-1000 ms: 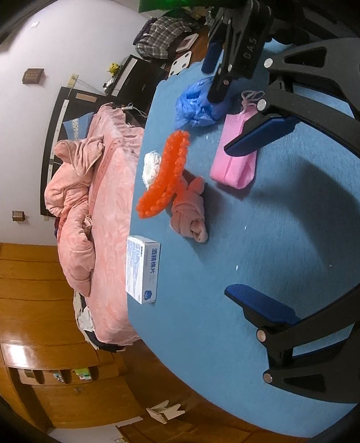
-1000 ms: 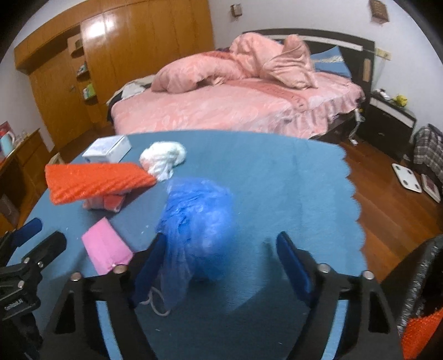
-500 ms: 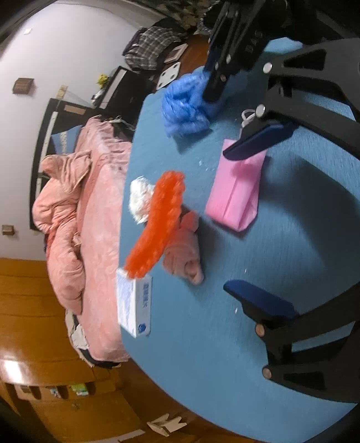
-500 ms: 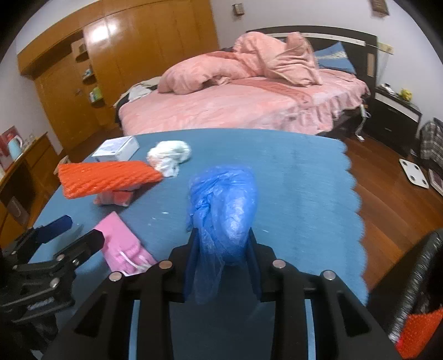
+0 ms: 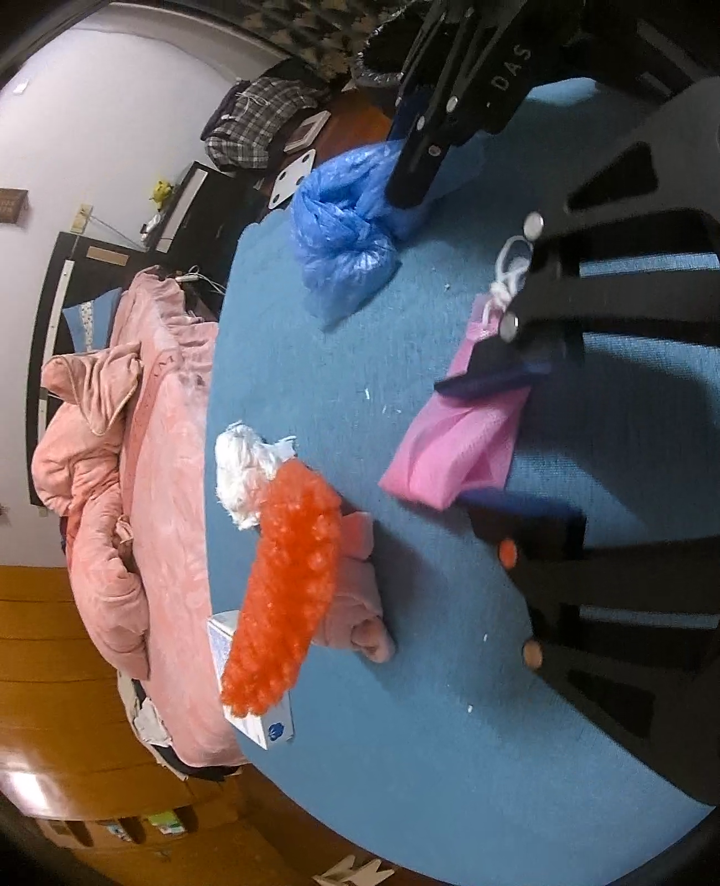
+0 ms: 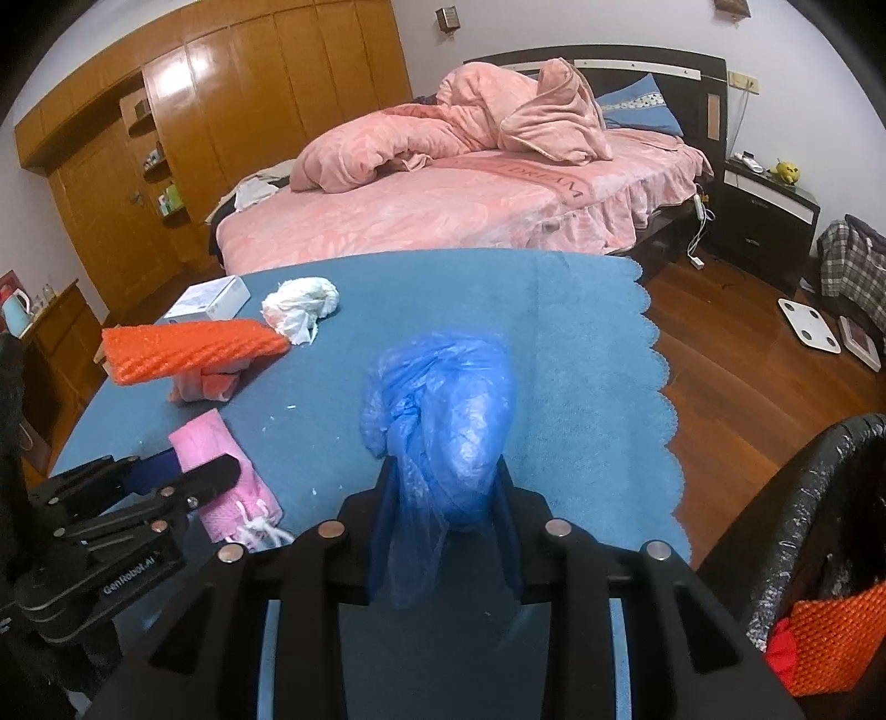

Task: Collect trash
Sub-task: 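Grasp the pink bag with the left gripper while the right gripper holds the blue bag, then carry the pink bag and blue bag over the trash bin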

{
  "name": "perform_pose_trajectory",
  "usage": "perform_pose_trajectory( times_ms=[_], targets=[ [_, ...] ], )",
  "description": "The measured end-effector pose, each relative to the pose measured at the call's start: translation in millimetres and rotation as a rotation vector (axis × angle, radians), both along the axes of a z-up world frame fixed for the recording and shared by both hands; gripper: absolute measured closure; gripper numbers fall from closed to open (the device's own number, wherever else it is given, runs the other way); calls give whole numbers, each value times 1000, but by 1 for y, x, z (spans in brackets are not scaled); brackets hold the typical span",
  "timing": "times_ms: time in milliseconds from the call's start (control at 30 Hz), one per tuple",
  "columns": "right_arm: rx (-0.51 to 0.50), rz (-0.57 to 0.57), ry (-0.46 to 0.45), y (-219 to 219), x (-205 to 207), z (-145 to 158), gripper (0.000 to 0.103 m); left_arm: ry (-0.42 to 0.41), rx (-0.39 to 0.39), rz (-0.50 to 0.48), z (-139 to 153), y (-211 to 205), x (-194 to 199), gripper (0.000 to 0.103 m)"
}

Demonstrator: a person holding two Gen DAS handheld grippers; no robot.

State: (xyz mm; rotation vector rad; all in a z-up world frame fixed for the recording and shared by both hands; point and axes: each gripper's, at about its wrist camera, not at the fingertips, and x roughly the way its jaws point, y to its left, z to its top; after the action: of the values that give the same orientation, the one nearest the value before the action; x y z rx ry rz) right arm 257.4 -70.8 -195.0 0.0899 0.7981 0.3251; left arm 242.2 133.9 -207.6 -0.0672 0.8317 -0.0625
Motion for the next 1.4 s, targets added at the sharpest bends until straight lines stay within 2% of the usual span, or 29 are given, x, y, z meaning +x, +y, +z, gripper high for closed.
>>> perform_pose_trajectory(
  times_ms=[100,333,933,1400],
  targets=[
    [1,-1,1,0,0,0,71,-25,-2,11,4,1,-4,86],
    [6,-5,-2,-2,-1,2,71,-73,-11,18,13,-2,-15,92],
    [35,19,-33,-1,-18,20,73,-126,-9,49,28,2,-38,93],
    [72,21,-109,-18,-54,57,73,-196,-5,50,60,-7,-56,93]
  ],
)
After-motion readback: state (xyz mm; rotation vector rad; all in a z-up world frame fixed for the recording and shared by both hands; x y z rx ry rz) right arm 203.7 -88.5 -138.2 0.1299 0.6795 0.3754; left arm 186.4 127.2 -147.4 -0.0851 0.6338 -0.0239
